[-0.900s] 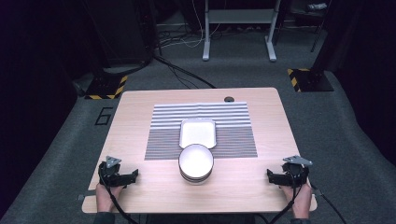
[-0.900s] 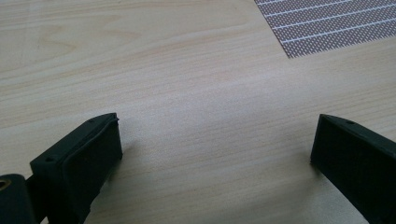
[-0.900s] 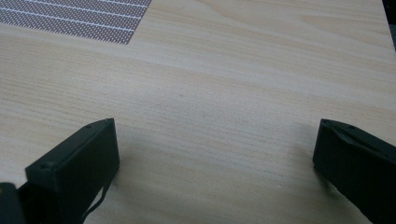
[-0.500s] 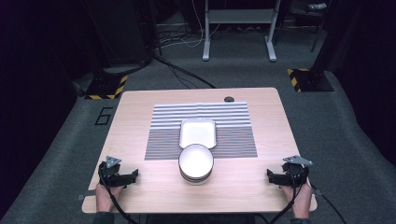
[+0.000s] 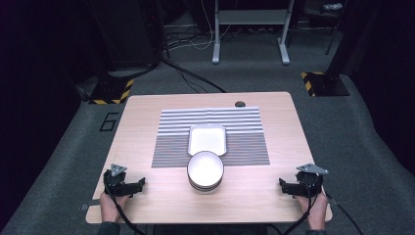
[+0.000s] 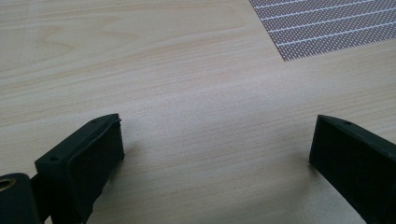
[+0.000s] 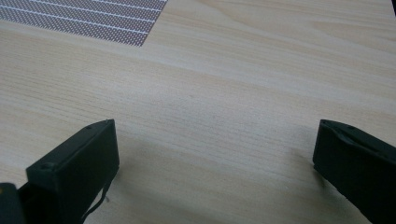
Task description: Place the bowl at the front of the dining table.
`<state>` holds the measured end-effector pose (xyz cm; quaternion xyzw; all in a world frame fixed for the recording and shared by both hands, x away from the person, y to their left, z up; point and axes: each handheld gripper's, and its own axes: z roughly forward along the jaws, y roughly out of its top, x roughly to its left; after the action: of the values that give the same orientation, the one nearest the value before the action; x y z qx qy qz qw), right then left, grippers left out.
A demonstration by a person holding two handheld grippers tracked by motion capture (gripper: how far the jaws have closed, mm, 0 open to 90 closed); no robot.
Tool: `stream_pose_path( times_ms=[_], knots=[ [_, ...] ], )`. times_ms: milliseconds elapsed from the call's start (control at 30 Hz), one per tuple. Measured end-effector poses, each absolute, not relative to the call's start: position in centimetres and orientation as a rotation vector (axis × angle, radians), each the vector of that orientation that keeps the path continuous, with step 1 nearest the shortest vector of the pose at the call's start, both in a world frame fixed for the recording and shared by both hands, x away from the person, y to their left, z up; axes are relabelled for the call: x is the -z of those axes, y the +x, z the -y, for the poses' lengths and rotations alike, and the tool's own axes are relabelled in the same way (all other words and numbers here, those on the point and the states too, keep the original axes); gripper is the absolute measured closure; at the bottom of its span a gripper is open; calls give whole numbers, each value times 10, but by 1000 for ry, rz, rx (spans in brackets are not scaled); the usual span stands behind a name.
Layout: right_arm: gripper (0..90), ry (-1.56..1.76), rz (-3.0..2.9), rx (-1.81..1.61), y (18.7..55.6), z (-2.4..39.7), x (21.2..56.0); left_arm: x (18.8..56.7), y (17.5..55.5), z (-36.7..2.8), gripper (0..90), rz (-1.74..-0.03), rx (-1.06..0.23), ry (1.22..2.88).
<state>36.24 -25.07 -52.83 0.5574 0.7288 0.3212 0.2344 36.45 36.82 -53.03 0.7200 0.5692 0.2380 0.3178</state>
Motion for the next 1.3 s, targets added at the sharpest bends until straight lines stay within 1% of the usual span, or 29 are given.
stream_pose_path(
  times_ms=[633, 1033, 1300],
  knots=[
    [0, 1483, -2021, -888, 360, 247, 525, 525, 356, -357, 32, -1464, -613, 1918],
    [0, 1385, -2084, -904, 359, 220, 509, 519, 350, -349, 37, -1410, -608, 1926],
    [1, 1356, -2114, -918, 365, 204, 498, 506, 350, -352, 38, -1381, -624, 1904]
  ],
)
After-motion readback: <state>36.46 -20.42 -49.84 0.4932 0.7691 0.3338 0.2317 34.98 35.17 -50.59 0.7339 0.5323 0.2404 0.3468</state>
